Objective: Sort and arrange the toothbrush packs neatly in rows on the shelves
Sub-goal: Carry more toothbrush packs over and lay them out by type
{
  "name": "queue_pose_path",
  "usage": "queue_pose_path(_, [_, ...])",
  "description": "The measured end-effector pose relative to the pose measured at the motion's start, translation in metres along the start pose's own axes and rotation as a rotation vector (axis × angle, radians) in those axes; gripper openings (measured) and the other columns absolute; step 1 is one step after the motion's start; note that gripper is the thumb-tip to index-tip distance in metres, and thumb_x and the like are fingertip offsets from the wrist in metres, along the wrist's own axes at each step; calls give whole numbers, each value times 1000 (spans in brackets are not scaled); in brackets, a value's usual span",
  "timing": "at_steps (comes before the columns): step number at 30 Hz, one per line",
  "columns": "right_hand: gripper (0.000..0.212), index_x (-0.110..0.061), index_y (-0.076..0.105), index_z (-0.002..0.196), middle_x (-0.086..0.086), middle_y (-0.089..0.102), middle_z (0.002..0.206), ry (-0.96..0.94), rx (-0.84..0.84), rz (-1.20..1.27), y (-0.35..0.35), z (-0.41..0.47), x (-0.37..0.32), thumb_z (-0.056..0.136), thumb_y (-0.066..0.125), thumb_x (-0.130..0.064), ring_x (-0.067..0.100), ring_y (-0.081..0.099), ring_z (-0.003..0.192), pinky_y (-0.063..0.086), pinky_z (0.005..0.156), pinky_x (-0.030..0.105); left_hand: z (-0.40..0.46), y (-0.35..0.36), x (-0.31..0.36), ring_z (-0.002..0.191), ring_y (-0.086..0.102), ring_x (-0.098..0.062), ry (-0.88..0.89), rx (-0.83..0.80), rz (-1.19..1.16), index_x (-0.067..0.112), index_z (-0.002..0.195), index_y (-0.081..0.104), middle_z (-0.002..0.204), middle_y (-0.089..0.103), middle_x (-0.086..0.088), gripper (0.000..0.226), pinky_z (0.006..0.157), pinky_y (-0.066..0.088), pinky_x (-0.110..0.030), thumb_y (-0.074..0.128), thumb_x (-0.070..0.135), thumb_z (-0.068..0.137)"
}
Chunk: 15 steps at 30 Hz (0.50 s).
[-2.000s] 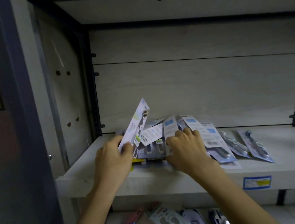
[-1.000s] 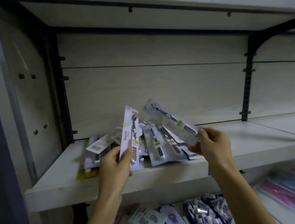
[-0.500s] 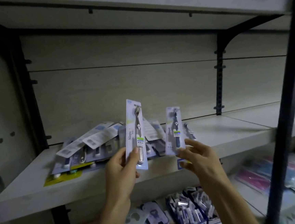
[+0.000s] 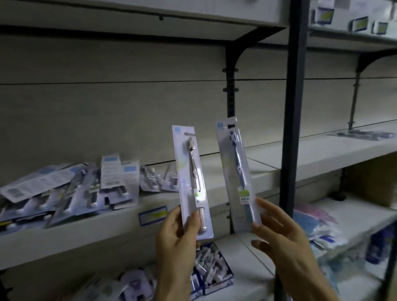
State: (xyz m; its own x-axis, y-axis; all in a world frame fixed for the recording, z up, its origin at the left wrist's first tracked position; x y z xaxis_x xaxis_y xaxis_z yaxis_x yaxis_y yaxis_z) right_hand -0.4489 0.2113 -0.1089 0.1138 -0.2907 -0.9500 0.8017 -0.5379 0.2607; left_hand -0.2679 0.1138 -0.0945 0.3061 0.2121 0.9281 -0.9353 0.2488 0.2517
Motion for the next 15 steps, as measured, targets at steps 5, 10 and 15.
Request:
queue_pose_path(5, [43,-26,64,114,8,72,99,-14,83,13,-90,-1,-17,84,62,4,31,66,96,54,77,43,-25,72,-26,81,69,-7,-33,-53,-22,22,99,67,88,74,10,15,65,52,-19,59,12,90])
queue_pose_path(10, [44,-29,61,112,8,70,98,6,121,53,-164,2,-33,79,63,1,25,65,90,49,71,36,-48,143,-51,81,69,-7,-78,-129,-7,25,100,65,90,74,10,14,65,50,-23,59,16,91])
queue_pose_path(15, [42,-33,63,104,7,68,101,19,230,81,-214,15,-34,77,67,0,26,63,95,50,73,40,-51,210,-69,77,69,-7,-89,-212,-17,22,100,65,88,74,7,14,58,48,-15,60,13,89])
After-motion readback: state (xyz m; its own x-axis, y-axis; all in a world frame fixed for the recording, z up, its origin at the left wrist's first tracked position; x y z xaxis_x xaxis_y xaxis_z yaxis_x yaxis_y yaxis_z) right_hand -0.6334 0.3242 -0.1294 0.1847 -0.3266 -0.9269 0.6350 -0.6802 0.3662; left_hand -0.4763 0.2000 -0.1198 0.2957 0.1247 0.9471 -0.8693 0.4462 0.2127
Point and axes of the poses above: each hand's wrist, its own z-axis towards the middle knuckle, its own y-axis out of the palm, x = y × z, the point moved 8 cm from there along z, towards the middle knuckle
